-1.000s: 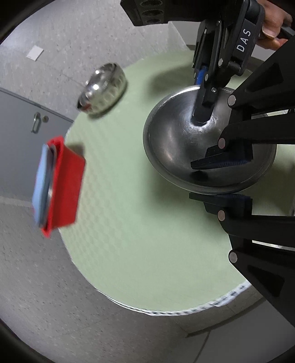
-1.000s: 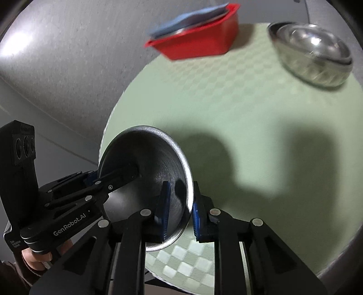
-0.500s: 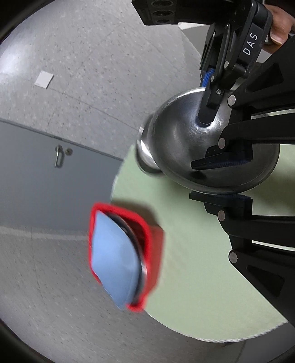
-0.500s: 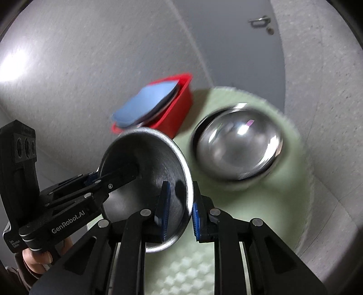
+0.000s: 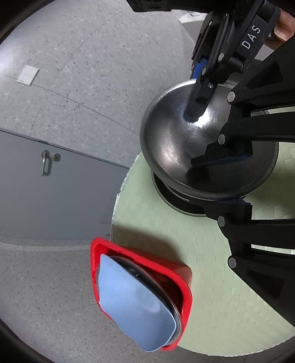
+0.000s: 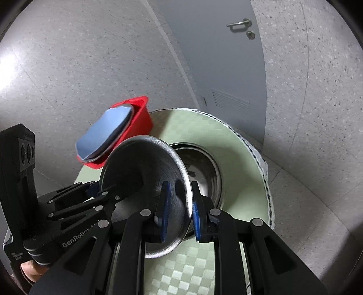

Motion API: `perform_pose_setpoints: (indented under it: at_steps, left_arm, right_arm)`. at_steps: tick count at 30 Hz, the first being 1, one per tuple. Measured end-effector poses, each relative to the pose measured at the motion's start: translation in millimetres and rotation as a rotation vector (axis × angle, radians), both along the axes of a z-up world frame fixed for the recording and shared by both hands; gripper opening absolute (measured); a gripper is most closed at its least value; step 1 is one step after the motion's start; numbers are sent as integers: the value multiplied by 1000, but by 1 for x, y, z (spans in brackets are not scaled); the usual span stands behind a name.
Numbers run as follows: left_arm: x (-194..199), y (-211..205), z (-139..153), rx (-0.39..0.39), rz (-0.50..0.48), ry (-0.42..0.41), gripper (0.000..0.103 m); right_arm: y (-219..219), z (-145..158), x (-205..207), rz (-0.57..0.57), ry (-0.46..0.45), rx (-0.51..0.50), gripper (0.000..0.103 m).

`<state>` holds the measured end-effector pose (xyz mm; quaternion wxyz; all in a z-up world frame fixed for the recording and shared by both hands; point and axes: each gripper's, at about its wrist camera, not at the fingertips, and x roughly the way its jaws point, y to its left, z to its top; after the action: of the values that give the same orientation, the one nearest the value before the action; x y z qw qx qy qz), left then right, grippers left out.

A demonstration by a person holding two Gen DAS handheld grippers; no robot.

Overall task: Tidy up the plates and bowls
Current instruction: 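Grip the steel bowl's rim with both grippers and lift it, then lower the held bowl into the other steel bowl and open both grippers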

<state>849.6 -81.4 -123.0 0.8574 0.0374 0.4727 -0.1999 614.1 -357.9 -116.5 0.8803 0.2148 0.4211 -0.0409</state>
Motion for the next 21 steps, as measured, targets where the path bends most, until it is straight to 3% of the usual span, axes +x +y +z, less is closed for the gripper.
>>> perform_pose_setpoints:
  at_steps: [12, 21]
  left_arm:
    - [39, -28, -37, 54, -37, 39, 28]
    - [49, -36, -50, 54, -65, 36, 35]
  right_arm:
    - [0, -11, 3, 0, 19, -124, 20]
    - [-11, -18, -7, -56, 25, -117, 21]
